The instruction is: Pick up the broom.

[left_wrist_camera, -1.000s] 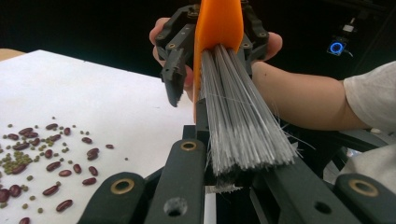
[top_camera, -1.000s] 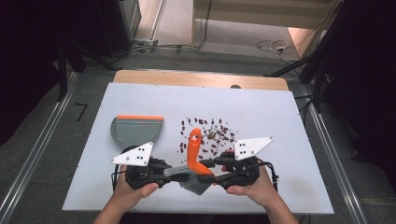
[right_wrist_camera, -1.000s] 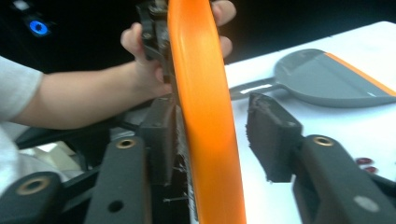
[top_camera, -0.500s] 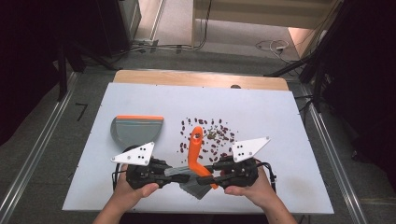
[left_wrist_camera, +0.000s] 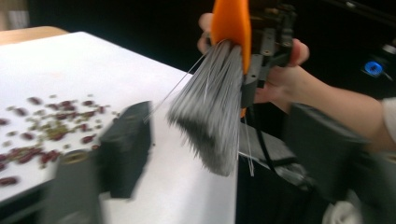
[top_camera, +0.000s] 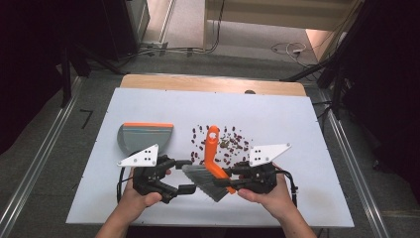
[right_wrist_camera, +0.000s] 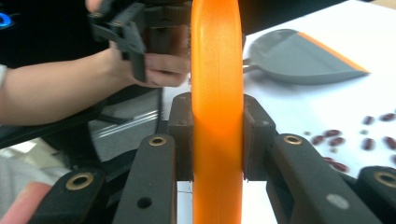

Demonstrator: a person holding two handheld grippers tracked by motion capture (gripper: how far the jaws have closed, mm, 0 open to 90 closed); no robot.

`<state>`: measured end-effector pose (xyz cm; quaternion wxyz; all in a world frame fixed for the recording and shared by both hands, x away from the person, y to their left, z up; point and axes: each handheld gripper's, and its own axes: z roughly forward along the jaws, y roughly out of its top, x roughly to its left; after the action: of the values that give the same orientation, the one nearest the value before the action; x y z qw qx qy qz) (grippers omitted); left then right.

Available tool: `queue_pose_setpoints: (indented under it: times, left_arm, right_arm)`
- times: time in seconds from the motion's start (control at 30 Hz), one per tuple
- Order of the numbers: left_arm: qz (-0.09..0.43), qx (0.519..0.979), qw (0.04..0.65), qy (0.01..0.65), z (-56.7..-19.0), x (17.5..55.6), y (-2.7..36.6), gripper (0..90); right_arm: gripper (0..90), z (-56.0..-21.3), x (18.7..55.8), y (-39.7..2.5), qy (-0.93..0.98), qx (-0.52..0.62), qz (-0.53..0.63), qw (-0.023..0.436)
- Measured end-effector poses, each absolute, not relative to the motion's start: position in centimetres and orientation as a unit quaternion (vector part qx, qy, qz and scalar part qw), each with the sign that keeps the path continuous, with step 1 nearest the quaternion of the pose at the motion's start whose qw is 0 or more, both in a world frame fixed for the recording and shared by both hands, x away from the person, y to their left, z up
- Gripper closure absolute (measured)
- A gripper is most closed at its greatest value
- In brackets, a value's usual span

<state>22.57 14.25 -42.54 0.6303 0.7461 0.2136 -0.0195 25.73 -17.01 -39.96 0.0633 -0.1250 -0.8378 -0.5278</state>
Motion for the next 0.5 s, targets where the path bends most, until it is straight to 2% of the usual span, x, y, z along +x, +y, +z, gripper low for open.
queue_pose_setpoints:
  times: [0.03,0.07,0.2,0.5]
  left_arm:
    - [-0.011,0.745,0.629,0.221,-42.5,22.6,14.4,15.1]
    - [-0.003,0.745,0.627,0.228,-42.5,22.6,14.5,8.0]
    - [0.012,0.74,0.627,0.243,-42.6,22.8,15.0,0.3]
    - [0.052,0.727,0.629,0.271,-42.8,22.8,16.6,0.2]
  right_arm:
    - [68.9,-40.0,25.7,-17.0,-0.838,-0.125,-0.528,0.063]
    - [68.9,-39.9,25.8,-17.3,-0.839,-0.137,-0.524,0.05]
    - [68.9,-39.8,26.1,-17.8,-0.84,-0.161,-0.518,0.026]
    - [69.0,-39.8,26.7,-18.8,-0.842,-0.203,-0.499,-0.027]
